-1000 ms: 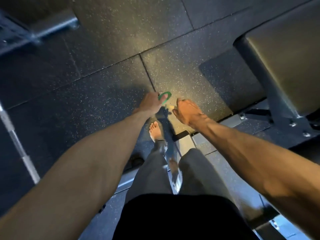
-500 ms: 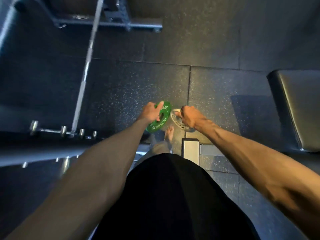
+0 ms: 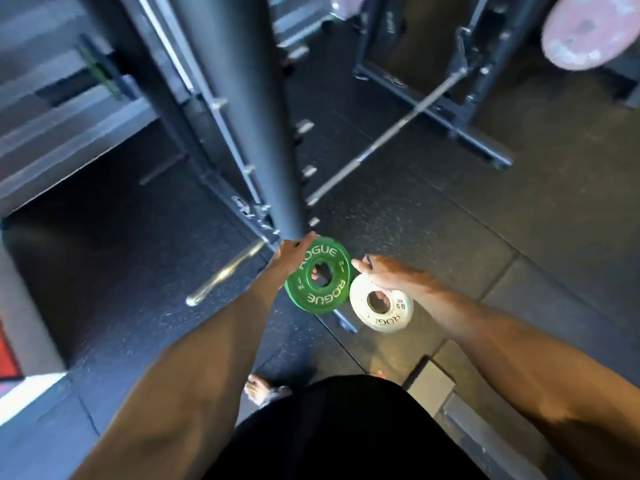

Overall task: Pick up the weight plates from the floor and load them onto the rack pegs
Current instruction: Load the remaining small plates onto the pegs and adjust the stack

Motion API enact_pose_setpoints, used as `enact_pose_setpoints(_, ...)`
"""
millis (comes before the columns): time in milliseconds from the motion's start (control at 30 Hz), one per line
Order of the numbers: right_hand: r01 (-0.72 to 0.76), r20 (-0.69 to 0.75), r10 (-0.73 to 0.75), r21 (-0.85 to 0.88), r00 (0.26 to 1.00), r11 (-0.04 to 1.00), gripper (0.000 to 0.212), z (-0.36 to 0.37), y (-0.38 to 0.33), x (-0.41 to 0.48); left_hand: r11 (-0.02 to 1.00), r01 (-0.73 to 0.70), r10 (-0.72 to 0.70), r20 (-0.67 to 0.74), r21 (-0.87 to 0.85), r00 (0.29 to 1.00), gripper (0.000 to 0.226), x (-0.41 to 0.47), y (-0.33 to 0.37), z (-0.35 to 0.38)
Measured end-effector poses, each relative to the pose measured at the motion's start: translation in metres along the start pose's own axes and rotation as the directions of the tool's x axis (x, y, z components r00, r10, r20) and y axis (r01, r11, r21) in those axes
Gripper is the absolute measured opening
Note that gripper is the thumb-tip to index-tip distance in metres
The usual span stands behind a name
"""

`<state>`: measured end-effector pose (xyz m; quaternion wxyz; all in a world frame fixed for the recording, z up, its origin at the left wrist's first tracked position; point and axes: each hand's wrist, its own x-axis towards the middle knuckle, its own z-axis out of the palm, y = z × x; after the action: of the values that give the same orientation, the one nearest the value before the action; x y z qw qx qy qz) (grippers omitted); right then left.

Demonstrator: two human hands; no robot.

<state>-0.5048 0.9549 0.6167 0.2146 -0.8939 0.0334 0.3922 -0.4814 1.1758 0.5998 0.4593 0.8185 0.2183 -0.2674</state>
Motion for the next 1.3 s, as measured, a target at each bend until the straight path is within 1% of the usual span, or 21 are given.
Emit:
enact_pose_setpoints(33,0.017,0.036,-0.017,-0.024,0.999,1.000,0.054,0.005,-0.026,0.004,0.998,0.007,-0.008,-0.017,-0.058,1.000,0.089,0.005,-0.022,-0.028)
enact_pose_setpoints(67,0.047,0.073,-0.044,-0.043,0.996,0.998,0.054,0.011,-0.054,0.011,0.995,0.022,-0.025,-0.028,-0.100,0.999,0.091,0.007,-0.042,-0.056)
enact_pose_setpoints(133,0.091,0.138,-0.080,-0.079,0.987,0.993,0.064,0.025,-0.111,0.022,0.979,0.043,-0.049,-0.028,-0.198,0.998,0.073,-0.006,-0.070,-0.111)
enact_pose_setpoints(233,0.139,0.222,-0.088,-0.225,0.971,0.964,0.078,0.048,-0.200,0.023,0.955,0.053,-0.071,-0.053,-0.292,0.996,0.050,-0.023,-0.115,-0.189)
enact_pose_setpoints(300,0.230,0.265,-0.152,-0.295,0.952,0.928,0.089,0.067,-0.254,0.027,0.934,0.065,-0.103,-0.090,-0.352,0.991,0.043,-0.028,-0.145,-0.238)
enact_pose_setpoints(367,0.333,0.312,-0.236,-0.312,0.921,0.890,0.111,0.093,-0.292,0.056,0.912,0.100,-0.157,-0.114,-0.397,0.981,0.041,-0.033,-0.172,-0.284)
enact_pose_setpoints(400,0.361,0.340,-0.248,-0.328,0.907,0.873,0.114,0.105,-0.310,0.070,0.902,0.111,-0.177,-0.122,-0.417,0.977,0.042,-0.035,-0.184,-0.304)
enact_pose_setpoints(433,0.379,0.367,-0.248,-0.345,0.897,0.859,0.105,0.112,-0.333,0.067,0.888,0.128,-0.199,-0.118,-0.442,0.973,0.044,-0.036,-0.196,-0.322)
enact_pose_setpoints(467,0.389,0.382,-0.246,-0.361,0.891,0.848,0.088,0.119,-0.356,0.061,0.871,0.134,-0.213,-0.118,-0.472,0.970,0.046,-0.037,-0.208,-0.339)
enact_pose_setpoints(500,0.397,0.382,-0.256,-0.353,0.888,0.847,0.073,0.124,-0.382,0.047,0.854,0.137,-0.225,-0.117,-0.503,0.967,0.048,-0.038,-0.220,-0.354)
enact_pose_setpoints(567,0.380,0.412,-0.261,-0.238,0.873,0.894,0.061,0.135,-0.426,0.039,0.812,0.131,-0.245,-0.129,-0.569,0.961,0.056,-0.038,-0.244,-0.380)
enact_pose_setpoints(633,0.284,0.464,-0.222,-0.068,0.858,0.956,0.061,0.145,-0.459,0.043,0.768,0.124,-0.272,-0.144,-0.628,0.952,0.058,-0.037,-0.265,-0.401)
enact_pose_setpoints(667,0.249,0.484,-0.211,-0.014,0.849,0.968,0.064,0.149,-0.475,0.048,0.744,0.114,-0.281,-0.154,-0.659,0.947,0.054,-0.036,-0.273,-0.411)
enact_pose_setpoints(767,0.237,0.523,-0.226,0.048,0.822,0.970,0.077,0.160,-0.517,0.079,0.682,0.083,-0.307,-0.181,-0.726,0.934,0.044,-0.028,-0.293,-0.440)
enact_pose_setpoints(833,0.194,0.550,-0.209,0.086,0.808,0.977,0.093,0.169,-0.544,0.104,0.680,0.066,-0.313,-0.207,-0.731,0.927,0.046,-0.020,-0.300,-0.463)
enact_pose_setpoints(867,0.169,0.558,-0.189,0.087,0.808,0.982,0.093,0.172,-0.559,0.111,0.683,0.057,-0.320,-0.227,-0.729,0.920,0.048,-0.013,-0.304,-0.475)
enact_pose_setpoints(967,0.201,0.555,-0.207,0.072,0.806,0.977,0.067,0.178,-0.610,0.127,0.720,0.057,-0.340,-0.280,-0.692,0.898,0.056,0.014,-0.314,-0.512)
enact_pose_setpoints(1000,0.213,0.535,-0.216,0.067,0.817,0.975,0.062,0.178,-0.625,0.133,0.736,0.059,-0.345,-0.298,-0.674,0.890,0.061,0.024,-0.317,-0.525)
enact_pose_setpoints(1067,0.242,0.503,-0.240,0.064,0.830,0.968,0.062,0.177,-0.652,0.150,0.762,0.081,-0.360,-0.317,-0.642,0.877,0.066,0.047,-0.319,-0.552)
enact_pose_setpoints(1167,0.306,0.466,-0.281,0.023,0.839,0.952,0.068,0.169,-0.694,0.178,0.870,0.143,-0.339,-0.362,-0.472,0.868,0.056,0.075,-0.310,-0.598)
enact_pose_setpoints(1300,0.386,0.428,-0.297,-0.138,0.854,0.912,0.069,0.154,-0.743,0.209,0.932,0.162,-0.276,-0.347,-0.324,0.897,0.053,0.122,-0.305,-0.648)
